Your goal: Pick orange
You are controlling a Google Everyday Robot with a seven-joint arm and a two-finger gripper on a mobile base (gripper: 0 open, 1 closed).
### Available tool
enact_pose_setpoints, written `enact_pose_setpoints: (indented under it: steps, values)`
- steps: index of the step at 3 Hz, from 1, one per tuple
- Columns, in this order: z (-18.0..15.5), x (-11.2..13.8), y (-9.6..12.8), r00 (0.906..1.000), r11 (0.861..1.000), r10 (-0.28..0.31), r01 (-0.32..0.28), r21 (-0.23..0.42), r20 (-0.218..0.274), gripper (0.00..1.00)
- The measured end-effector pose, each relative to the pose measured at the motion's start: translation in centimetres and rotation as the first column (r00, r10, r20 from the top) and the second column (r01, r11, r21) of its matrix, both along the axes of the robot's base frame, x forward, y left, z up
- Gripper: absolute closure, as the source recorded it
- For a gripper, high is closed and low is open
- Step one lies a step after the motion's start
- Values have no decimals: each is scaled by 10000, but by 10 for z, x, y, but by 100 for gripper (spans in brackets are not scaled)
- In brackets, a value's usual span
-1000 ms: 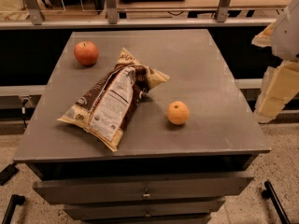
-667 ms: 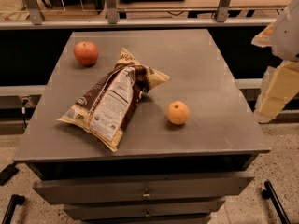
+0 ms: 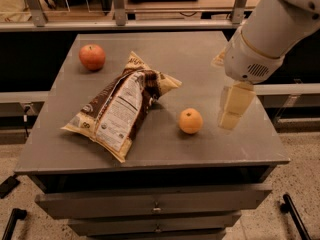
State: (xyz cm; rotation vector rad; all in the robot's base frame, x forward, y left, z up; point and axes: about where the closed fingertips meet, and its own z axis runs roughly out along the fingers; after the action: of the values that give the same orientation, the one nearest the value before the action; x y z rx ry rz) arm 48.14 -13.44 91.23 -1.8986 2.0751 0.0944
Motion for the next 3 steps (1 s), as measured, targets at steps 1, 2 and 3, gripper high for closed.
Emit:
enact_pose_setpoints:
  steps: [1, 2, 3]
  values:
    - [0, 0, 0, 10000, 10000, 0, 0, 0, 0, 0]
    - [-14, 3, 11, 9985, 9977, 545, -541, 408, -73, 0]
    - [-40, 4, 30, 9879, 9849, 1515, -1479, 897, -343, 0]
